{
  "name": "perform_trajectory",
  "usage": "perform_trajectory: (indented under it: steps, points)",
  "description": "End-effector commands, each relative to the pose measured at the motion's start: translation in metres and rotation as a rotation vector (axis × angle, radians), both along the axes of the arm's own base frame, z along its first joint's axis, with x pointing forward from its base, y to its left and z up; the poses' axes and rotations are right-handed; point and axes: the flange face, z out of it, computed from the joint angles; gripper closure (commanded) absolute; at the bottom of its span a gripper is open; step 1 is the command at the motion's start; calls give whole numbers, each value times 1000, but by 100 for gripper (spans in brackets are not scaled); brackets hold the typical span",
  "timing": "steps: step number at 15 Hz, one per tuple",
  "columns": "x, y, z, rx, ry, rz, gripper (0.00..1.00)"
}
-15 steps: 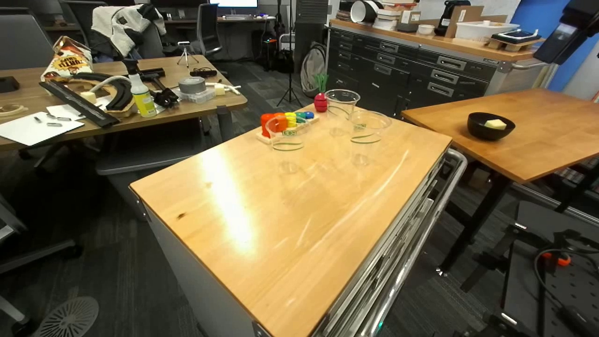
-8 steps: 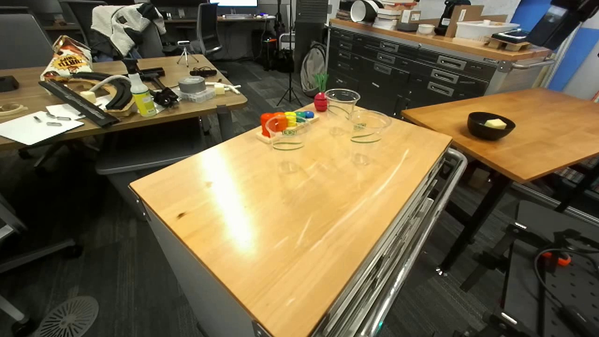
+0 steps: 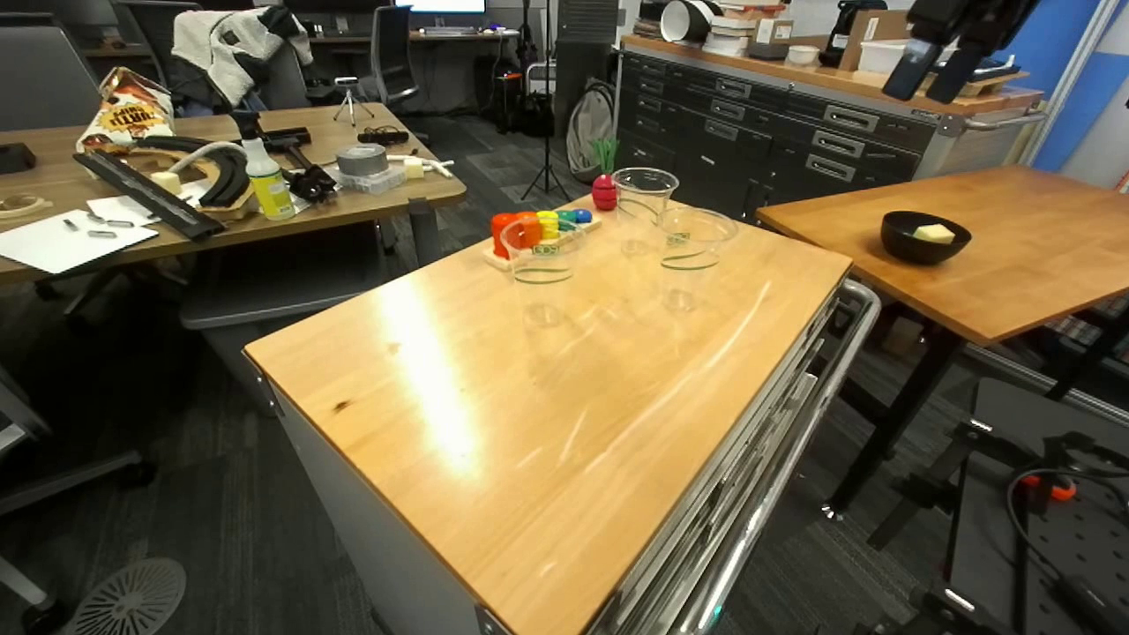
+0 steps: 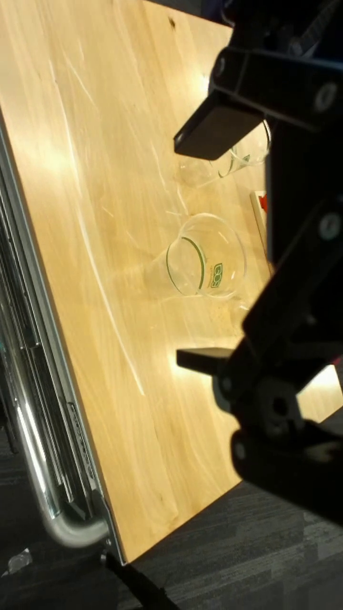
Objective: Pick up the two cups and stack them with the third cup
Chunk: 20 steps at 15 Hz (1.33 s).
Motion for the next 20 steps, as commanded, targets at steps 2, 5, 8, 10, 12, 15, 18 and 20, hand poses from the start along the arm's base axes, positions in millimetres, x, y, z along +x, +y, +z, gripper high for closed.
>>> perform_trajectory:
  steps: [2, 5, 8, 10, 12, 15, 18, 20]
  points:
    - [74, -10, -14, -5, -4, -51, 0]
    - [114, -12, -27, -16, -53, -47, 0]
    - [146, -14, -48, -35, -58, -44, 0]
    - [162, -15, -63, -39, -34, -36, 0]
    - [172, -16, -76, -44, 2, -28, 0]
    - [181, -16, -95, -47, 51, -16, 0]
    - [183, -18, -111, -47, 99, -14, 0]
    - [180, -17, -119, -37, 133, -9, 0]
